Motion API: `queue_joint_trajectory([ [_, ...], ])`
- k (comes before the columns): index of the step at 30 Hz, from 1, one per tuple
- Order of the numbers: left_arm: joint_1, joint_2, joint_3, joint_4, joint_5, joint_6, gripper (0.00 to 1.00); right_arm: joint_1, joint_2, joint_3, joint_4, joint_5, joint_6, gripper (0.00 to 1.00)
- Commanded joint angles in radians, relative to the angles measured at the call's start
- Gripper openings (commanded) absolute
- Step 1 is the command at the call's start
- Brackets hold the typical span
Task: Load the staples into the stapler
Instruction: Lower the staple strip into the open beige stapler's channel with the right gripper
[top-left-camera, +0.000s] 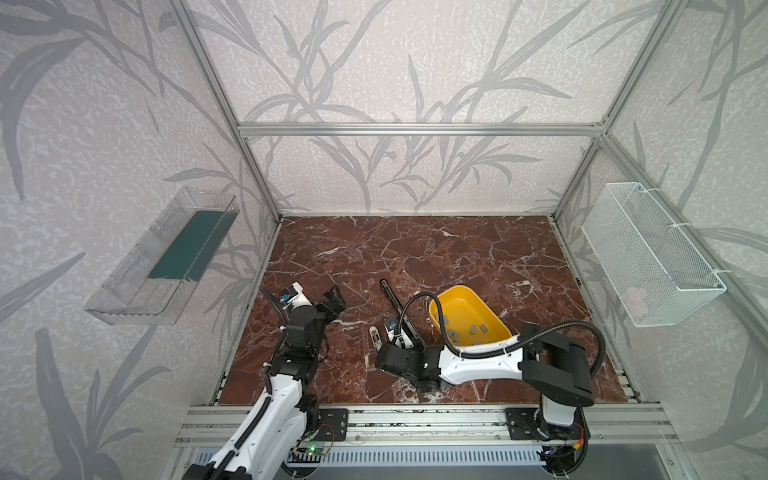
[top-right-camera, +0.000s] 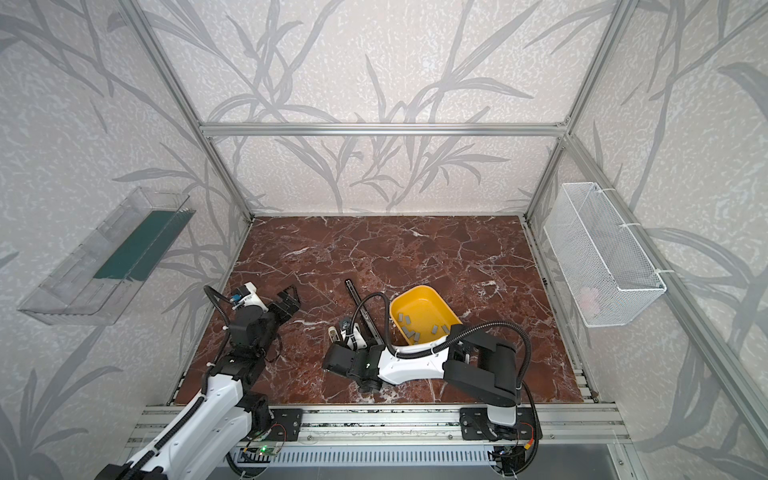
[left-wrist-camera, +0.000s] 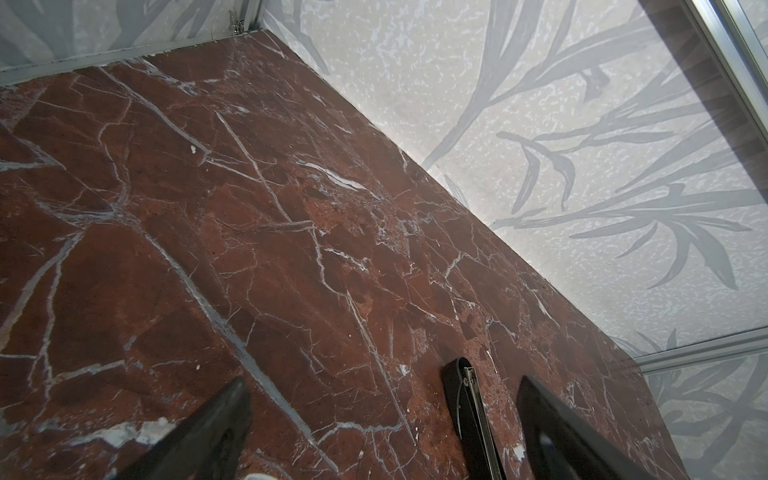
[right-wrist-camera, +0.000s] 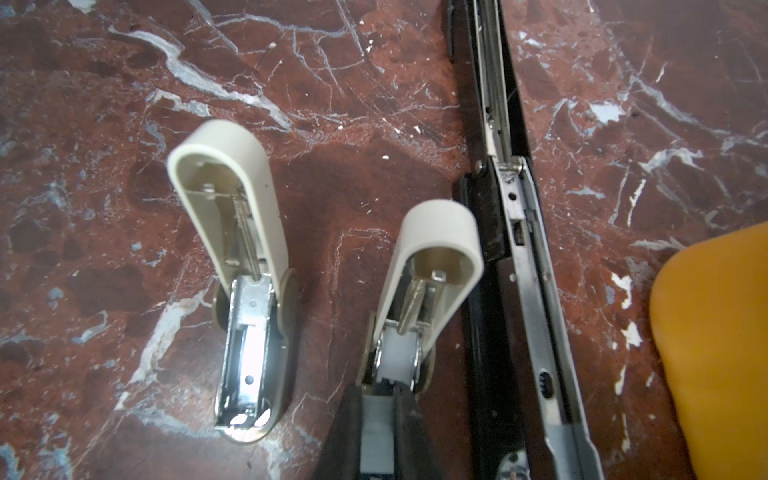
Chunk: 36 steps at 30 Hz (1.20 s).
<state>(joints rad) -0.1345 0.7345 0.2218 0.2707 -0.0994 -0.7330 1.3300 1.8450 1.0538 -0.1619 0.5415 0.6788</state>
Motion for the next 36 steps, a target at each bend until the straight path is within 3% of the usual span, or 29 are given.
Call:
queue_joint_trajectory([
  [1, 0.006, -0.015, 0.028, 0.015, -0.005, 0.001, 0.99, 0.005, -0.048, 0.013, 0.001, 0.004, -0.035, 0.06],
  [9, 0.006, -0.020, 0.024, 0.019, -0.005, -0.002, 0.99, 0.000, -0.123, -0.090, 0.145, -0.033, -0.115, 0.05],
  [20, 0.006, -0.022, 0.025, 0.018, -0.003, -0.002, 0.99, -0.025, -0.083, -0.081, 0.131, -0.071, -0.072, 0.04],
  [36, 0.006, -0.026, 0.023, 0.015, -0.005, -0.002, 0.99, -0.034, -0.078, -0.103, 0.123, -0.031, 0.013, 0.01],
])
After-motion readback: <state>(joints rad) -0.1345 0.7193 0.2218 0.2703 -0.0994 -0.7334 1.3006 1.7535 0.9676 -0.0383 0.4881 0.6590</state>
